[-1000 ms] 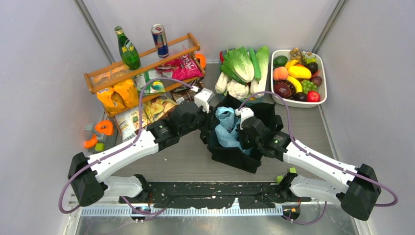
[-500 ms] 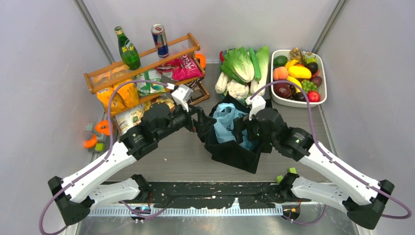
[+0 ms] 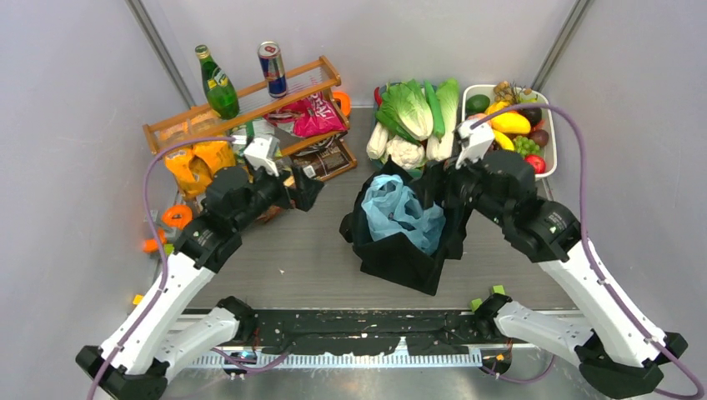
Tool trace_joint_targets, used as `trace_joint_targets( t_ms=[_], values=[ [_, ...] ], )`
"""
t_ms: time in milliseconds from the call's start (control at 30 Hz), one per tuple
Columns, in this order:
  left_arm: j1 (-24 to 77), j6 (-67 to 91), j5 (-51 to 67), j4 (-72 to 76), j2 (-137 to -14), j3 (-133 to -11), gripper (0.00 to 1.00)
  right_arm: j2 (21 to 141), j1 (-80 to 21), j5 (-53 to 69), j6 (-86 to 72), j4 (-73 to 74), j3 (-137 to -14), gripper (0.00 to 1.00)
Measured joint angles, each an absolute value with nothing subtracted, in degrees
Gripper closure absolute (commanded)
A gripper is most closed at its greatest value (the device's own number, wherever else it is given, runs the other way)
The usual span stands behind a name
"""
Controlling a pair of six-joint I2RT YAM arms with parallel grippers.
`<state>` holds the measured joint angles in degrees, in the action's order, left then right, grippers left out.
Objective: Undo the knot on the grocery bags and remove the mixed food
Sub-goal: Place the takeout bag at the takeout bag, then reset both arms
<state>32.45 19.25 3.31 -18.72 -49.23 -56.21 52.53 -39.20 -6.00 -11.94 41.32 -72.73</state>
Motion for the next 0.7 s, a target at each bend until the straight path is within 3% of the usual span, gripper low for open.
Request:
trace_joint_targets(
  t_ms=[233,433,600,700],
  values=[
    [17.1,18.5,2.3,-23.2,-43.9,-55.5,0.00,55.1,-23.9,-3.0,-11.9,35.4,-75.4,0.05],
    [10.0,15.7,-7.4,-28.9,-35.6,-55.5,0.00,56.1,-8.3,-3.0,-12.9,33.4,-74.9,0.05],
    [10.0,12.4,-17.5,-32.5,-27.3,-55.5,0.00,47.3,-5.1,-9.5,-11.2,27.1,-67.5,0.05],
    [10.0,9.1,-20.7,-31.4,-22.0,-54.7,0.00,36.6,-5.1,-13.0,-6.7,17.3,-56.9,0.05]
  ],
)
